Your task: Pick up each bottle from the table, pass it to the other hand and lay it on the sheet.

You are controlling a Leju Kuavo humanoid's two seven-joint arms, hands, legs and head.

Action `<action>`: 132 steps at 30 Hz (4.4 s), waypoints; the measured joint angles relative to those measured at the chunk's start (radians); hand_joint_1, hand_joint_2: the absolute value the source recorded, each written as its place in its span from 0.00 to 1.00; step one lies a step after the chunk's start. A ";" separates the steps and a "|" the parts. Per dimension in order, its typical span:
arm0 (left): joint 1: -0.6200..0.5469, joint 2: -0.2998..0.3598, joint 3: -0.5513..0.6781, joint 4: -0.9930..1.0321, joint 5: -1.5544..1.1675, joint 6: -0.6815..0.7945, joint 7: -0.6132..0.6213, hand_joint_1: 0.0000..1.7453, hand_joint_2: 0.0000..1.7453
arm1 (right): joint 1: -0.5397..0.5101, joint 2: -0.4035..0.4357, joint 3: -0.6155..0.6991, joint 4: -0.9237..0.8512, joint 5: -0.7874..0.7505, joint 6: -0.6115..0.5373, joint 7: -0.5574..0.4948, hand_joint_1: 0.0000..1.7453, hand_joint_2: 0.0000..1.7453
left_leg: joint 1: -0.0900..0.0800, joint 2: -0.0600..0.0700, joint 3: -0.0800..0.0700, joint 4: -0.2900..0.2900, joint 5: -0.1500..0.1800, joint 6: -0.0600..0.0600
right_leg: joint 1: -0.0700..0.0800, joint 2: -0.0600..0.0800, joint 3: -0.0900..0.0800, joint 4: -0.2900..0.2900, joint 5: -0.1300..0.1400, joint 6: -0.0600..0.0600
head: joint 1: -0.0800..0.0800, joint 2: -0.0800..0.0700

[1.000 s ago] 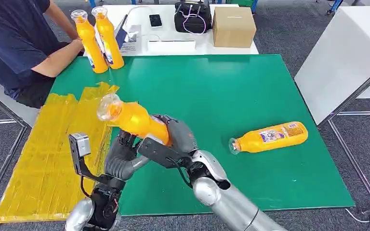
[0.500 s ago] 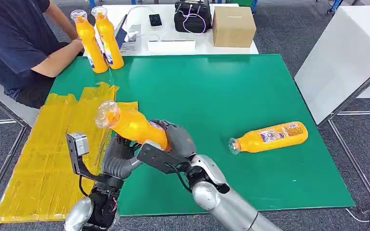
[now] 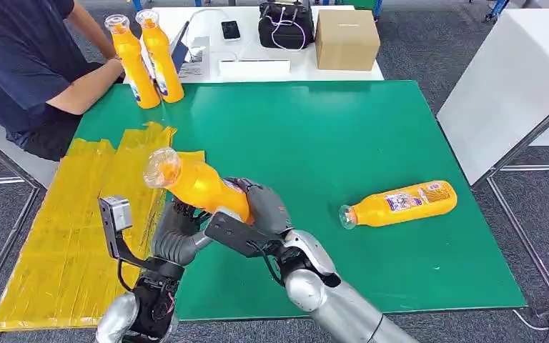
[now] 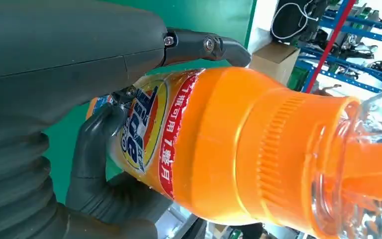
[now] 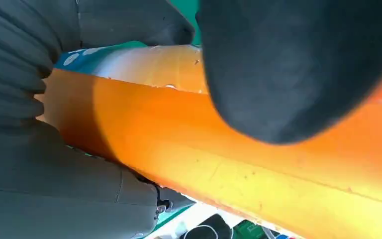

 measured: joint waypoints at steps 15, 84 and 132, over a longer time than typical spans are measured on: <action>-0.001 0.000 -0.001 0.000 0.001 0.000 0.000 0.00 1.00 | 0.000 0.000 0.000 0.003 -0.007 0.000 -0.006 1.00 1.00 | 0.000 0.000 0.000 0.000 0.000 0.000 | 0.000 0.000 0.000 0.000 0.000 0.000 | 0.000 0.000; -0.068 0.001 -0.105 0.103 -0.100 0.077 -0.037 1.00 1.00 | -0.070 0.024 0.044 0.123 0.103 -0.035 0.040 0.00 0.00 | 0.000 0.000 0.000 0.000 0.000 0.000 | 0.000 0.000 0.000 0.000 0.000 0.000 | 0.000 0.000; -0.416 0.164 0.181 0.667 -1.913 -0.253 0.393 1.00 1.00 | 0.280 -0.187 -0.162 -0.174 0.373 0.039 0.045 0.00 0.00 | 0.000 0.000 0.000 0.000 0.001 0.000 | 0.000 0.000 0.000 0.001 0.001 0.000 | 0.000 0.000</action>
